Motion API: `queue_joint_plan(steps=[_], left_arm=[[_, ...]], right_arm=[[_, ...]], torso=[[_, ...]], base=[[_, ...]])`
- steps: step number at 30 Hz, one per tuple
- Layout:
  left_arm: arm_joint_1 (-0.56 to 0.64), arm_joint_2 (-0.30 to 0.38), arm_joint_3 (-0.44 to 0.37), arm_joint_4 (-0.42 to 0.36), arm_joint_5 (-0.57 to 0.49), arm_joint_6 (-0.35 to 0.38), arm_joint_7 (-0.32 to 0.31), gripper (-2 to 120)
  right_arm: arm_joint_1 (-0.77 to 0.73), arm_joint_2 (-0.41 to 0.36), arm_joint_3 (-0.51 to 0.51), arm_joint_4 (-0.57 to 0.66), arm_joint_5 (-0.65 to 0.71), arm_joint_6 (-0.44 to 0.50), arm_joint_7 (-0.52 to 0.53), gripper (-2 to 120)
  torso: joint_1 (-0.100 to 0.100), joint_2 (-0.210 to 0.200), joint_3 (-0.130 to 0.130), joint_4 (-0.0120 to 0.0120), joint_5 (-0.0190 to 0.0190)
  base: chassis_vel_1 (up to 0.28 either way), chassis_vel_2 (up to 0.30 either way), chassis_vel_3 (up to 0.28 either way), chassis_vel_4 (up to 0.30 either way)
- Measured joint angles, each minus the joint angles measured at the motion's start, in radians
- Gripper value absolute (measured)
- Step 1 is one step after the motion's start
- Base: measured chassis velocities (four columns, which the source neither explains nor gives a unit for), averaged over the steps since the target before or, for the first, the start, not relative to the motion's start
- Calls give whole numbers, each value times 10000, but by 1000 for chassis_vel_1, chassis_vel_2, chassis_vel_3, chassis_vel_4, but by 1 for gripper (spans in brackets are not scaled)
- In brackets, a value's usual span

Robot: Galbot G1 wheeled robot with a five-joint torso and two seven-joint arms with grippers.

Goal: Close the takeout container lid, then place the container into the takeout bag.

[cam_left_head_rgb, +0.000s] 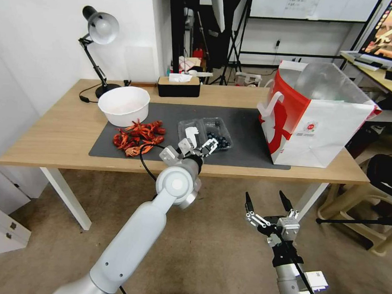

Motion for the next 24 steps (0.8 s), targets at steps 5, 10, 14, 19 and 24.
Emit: queue_joint_plan(steps=[5, 10, 14, 19, 24], left_arm=[[117, -46, -105, 5, 1, -316, 277, 100], [202, -49, -153, -5, 15, -539, 541, 100], [319, -12, -178, -76, 160, -725, 988, 100], [435, 216, -59, -90, 1094, -842, 1855, 100], [453, 409, 44, -36, 1818, -882, 2284, 100]], right_arm=[[-12, 46, -30, -28, -95, 39, -6, 100], [-29, 69, -55, -31, -157, 45, -12, 100], [-37, 77, -67, -32, -193, 47, -15, 100], [-63, 83, -81, -30, -234, 59, -18, 100], [-92, 83, -79, 4, -257, 69, -18, 100]], torso=[[0, 0, 0, 1, 0], [0, -1, 0, 0, 0], [0, -1, 0, 0, 0], [0, -1, 0, 0, 0], [0, -1, 0, 0, 0]], base=[[0, 0, 0, 0], [0, 0, 0, 0], [0, 0, 0, 0], [0, 0, 0, 0], [0, 0, 0, 0]])
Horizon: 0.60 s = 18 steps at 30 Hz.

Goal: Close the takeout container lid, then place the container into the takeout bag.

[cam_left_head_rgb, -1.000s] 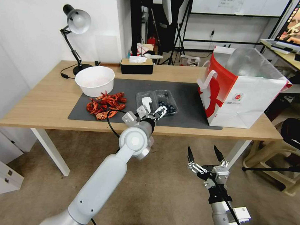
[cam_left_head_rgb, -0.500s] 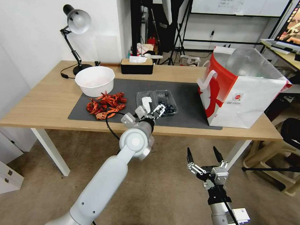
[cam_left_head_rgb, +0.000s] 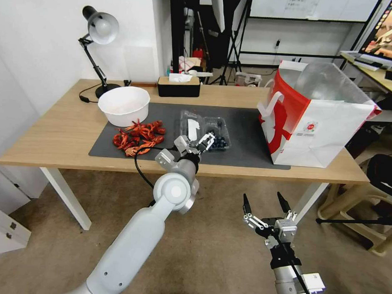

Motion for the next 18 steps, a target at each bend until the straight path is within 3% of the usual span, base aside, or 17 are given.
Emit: queue_joint_plan(steps=[2, 5, 12, 18], left_arm=[[0, 0, 0, 0, 0, 0, 0, 100], [-44, 160, 141, 119, 1005, -83, 555, 100], [-198, 229, 396, 326, 2217, -221, 1155, 100], [-315, 270, 542, 380, 2648, -301, 1470, 100]], right_arm=[[0, 0, 0, 0, 0, 0, 0, 100], [-12, 15, -2, 21, -35, 7, 0, 100], [-51, 69, -12, 24, -92, 54, 1, 100], [-87, 57, 21, 26, -96, 92, 5, 100]], torso=[[0, 0, 0, 0, 0], [0, 0, 0, 0, 0], [0, -2, 0, 0, 0], [0, -2, 0, 0, 0]], base=[[0, 0, 0, 0], [0, 0, 0, 0], [0, 0, 0, 0], [0, 0, 0, 0]])
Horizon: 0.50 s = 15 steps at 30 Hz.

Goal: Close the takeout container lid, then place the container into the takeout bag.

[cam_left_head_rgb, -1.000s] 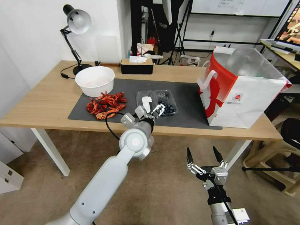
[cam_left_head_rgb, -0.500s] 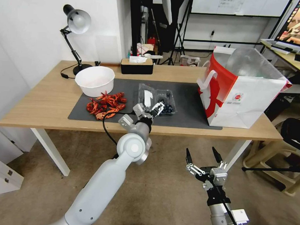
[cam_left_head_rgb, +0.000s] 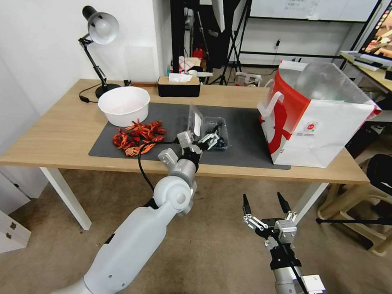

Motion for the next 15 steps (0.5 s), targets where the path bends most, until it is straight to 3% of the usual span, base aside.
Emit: queue_joint_plan(steps=[15], left_arm=[[-781, -181, 771, 391, -396, 281, 534, 100]], right_arm=[[-44, -8, 46, 82, 0, 40, 21, 100]], torso=[[0, 0, 0, -1, 0]], base=[[0, 0, 0, 0]])
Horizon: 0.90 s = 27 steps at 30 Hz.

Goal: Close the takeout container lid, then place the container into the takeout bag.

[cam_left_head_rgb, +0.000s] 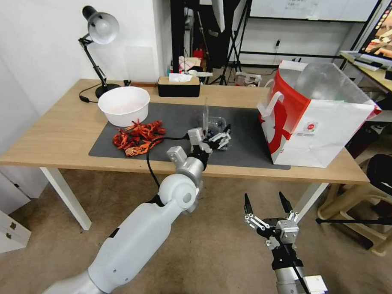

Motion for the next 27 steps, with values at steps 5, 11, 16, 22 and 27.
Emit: queue_joint_plan(steps=[5, 11, 16, 22, 27], left_arm=[[-415, -212, 99, 246, -983, 294, -73, 100], [-833, -565, -34, 344, -2945, 1017, -781, 100], [-1123, -890, -221, 520, -3866, 1361, -1624, 99], [-1296, -1109, -219, 784, -4078, 1703, -2735, 87], [-1361, -1184, -220, 1029, -4032, 1749, -3123, 68]], right_arm=[[-54, 38, 6, 0, -41, 67, 1, 100], [-97, 53, 34, 26, -58, 110, 2, 100], [-93, 75, 37, 27, -69, 111, 2, 100], [-73, 107, 18, 57, -77, 111, 1, 100], [-20, 81, 5, 102, -28, 73, -5, 100]], torso=[[1, 0, 1, 0, 1], [0, 0, 0, 1, 0], [0, 0, 0, 1, 1], [0, 0, 0, 1, 0], [0, 0, 1, 1, 0]], base=[[0, 0, 0, 0], [0, 0, 0, 0], [0, 0, 0, 0], [0, 0, 0, 0], [0, 0, 0, 0]])
